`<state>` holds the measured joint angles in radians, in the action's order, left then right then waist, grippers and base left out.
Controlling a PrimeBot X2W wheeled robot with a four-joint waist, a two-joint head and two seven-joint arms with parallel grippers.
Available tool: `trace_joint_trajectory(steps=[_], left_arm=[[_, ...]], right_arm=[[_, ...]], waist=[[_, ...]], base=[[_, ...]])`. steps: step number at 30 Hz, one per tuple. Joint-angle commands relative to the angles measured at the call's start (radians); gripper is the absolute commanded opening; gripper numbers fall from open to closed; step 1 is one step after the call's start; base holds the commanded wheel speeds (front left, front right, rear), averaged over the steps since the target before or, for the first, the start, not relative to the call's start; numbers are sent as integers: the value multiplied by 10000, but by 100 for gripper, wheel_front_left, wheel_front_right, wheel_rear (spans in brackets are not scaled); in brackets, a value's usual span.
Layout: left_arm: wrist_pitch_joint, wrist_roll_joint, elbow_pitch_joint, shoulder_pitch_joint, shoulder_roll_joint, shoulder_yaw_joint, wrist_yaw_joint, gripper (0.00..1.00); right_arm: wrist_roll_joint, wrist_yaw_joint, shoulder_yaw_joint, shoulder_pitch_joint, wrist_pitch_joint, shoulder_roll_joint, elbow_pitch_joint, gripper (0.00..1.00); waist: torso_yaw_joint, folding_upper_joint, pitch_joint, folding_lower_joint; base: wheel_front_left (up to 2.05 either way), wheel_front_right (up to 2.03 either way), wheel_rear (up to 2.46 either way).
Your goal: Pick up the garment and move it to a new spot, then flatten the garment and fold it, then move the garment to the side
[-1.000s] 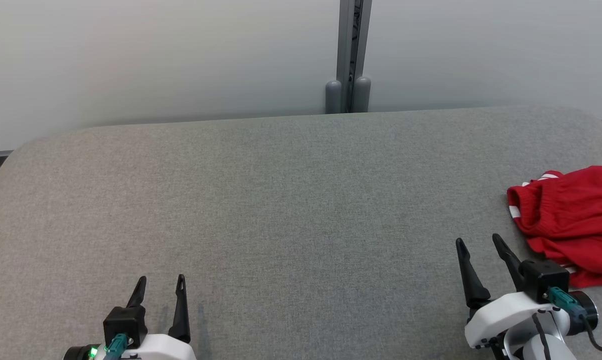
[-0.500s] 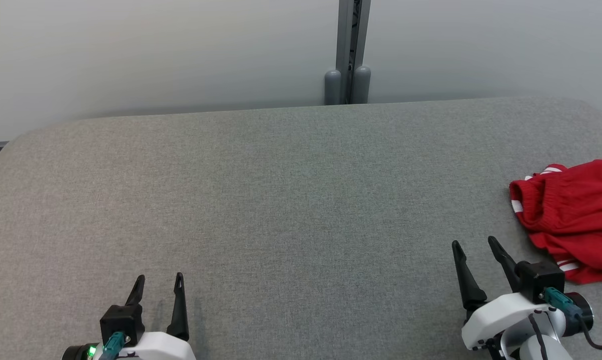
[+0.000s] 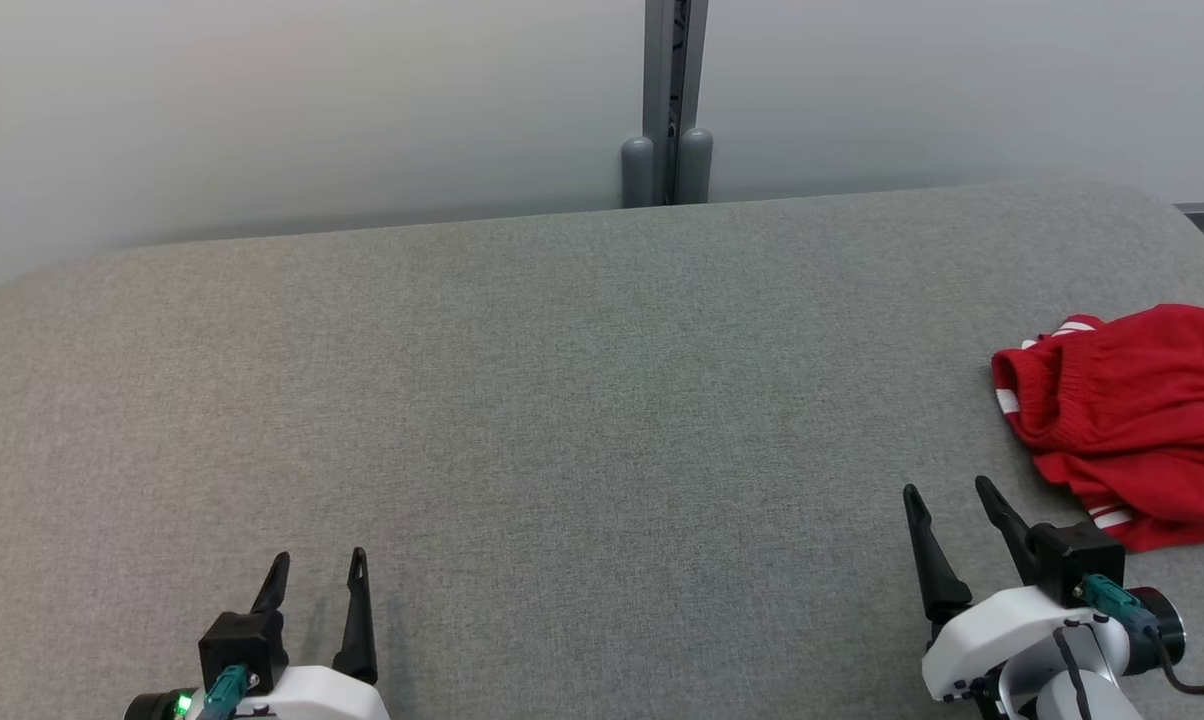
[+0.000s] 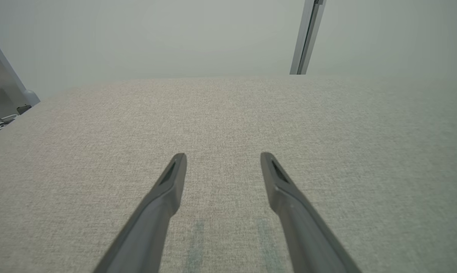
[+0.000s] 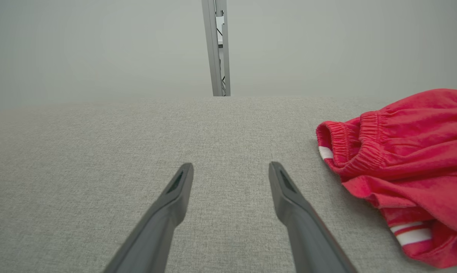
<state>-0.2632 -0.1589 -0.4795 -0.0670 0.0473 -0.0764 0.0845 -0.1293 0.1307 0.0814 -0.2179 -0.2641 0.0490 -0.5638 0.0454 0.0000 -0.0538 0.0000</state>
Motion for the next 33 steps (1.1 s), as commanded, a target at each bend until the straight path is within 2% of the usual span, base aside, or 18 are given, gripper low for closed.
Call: trace_joint_trajectory(steps=[1,7,8,11,33], left_arm=[[-15,-34,-20,-49,70,40,-18,100],[-15,-271,7,-32,59,88,-216,100],[2,-272,-9,6,12,51,-222,0],[52,-303,-250,126,-36,38,-224,0],[1094,-4287,486,-60,-11,569,-771,0]], right_arm=[[-42,0,16,-55,0,42,-6,100],[9,-1,99,-75,0,54,117,100],[4,2,112,0,0,-6,72,0],[-24,2,124,205,18,-94,-138,0],[-4173,2,-463,442,1077,-55,815,0]], waist=[[4,0,3,0],[12,0,-31,0],[13,0,-33,0],[13,0,-32,0],[-69,0,63,0]], base=[[0,0,0],[0,0,0],[0,0,0],[0,0,0],[0,0,0]])
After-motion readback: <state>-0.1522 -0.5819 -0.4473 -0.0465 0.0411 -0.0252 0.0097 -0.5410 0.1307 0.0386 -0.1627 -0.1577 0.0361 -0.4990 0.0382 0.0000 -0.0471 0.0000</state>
